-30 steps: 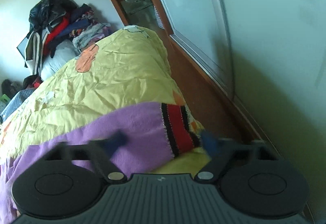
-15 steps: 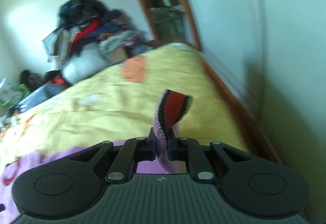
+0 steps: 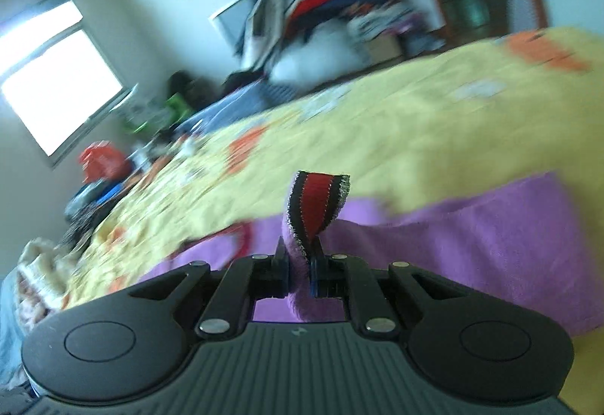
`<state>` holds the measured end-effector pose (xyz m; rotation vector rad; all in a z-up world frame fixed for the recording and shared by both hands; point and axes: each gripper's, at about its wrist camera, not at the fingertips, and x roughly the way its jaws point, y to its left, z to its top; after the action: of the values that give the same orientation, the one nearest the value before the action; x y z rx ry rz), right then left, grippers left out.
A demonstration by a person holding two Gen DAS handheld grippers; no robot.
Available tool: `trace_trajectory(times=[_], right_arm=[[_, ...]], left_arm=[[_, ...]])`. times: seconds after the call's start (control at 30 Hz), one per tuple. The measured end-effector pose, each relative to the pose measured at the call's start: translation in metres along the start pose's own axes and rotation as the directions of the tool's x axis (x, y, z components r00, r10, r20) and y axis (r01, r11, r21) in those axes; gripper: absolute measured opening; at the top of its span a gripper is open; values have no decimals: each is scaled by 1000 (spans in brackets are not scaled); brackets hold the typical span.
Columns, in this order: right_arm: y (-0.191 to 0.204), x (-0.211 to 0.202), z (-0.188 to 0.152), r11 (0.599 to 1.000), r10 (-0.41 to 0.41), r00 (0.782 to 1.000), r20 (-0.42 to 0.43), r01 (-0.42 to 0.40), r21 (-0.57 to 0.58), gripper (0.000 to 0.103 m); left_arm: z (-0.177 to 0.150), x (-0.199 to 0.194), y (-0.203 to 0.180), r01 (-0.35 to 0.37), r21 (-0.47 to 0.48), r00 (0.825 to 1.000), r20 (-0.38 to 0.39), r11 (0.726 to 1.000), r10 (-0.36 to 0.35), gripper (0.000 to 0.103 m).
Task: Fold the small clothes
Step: 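Carry the held cuff across the sweater body and release it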
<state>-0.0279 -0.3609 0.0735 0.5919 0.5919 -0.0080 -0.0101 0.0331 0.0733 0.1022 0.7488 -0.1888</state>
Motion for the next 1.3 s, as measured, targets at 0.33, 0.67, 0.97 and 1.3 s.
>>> trace_trajectory(times=[0.33, 0.67, 0.97, 1.3], right_arm=[[147, 91, -70, 983, 97, 978, -186, -123, -133, 9], [211, 131, -110, 964, 138, 953, -271, -192, -182, 9], [241, 157, -133, 949, 143, 938, -317, -220, -224, 9], [253, 146, -141, 916, 183, 921, -345, -287, -280, 96]], left_arm=[[-19, -4, 75, -77, -110, 997, -35, 991, 73, 103], [-28, -8, 99, -98, -171, 995, -51, 980, 90, 103], [-29, -11, 109, -107, -200, 994, -55, 974, 97, 103], [-29, -7, 115, -98, -248, 994, -69, 964, 84, 103]])
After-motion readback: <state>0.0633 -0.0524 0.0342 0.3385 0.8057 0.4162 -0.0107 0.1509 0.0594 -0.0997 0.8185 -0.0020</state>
